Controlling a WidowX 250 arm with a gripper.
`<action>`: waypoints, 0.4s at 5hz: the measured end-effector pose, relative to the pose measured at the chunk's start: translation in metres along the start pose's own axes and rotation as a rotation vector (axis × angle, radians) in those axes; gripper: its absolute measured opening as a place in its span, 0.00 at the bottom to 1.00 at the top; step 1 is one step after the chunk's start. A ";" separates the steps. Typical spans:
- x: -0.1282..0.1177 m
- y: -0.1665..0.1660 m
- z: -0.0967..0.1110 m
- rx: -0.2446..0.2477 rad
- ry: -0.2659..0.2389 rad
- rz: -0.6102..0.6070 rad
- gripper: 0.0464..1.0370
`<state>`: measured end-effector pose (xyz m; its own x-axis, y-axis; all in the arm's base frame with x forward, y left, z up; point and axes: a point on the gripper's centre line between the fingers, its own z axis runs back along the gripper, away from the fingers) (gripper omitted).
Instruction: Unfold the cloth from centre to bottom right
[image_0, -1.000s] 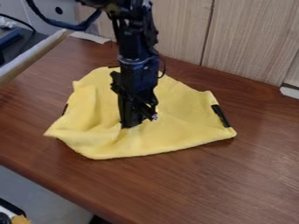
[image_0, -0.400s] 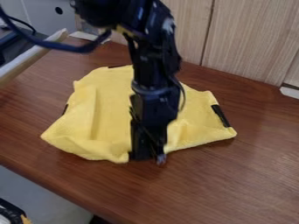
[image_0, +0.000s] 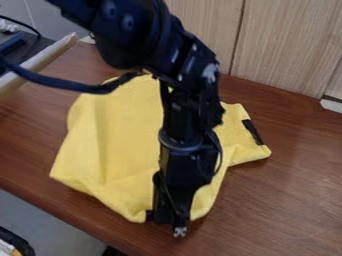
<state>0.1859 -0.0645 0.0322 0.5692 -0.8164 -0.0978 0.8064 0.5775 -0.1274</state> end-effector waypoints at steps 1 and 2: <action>-0.003 -0.017 -0.006 -0.009 0.029 -0.079 0.02; -0.007 -0.020 -0.009 -0.012 0.050 -0.111 0.05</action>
<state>0.1644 -0.0704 0.0266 0.4679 -0.8740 -0.1311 0.8618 0.4841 -0.1515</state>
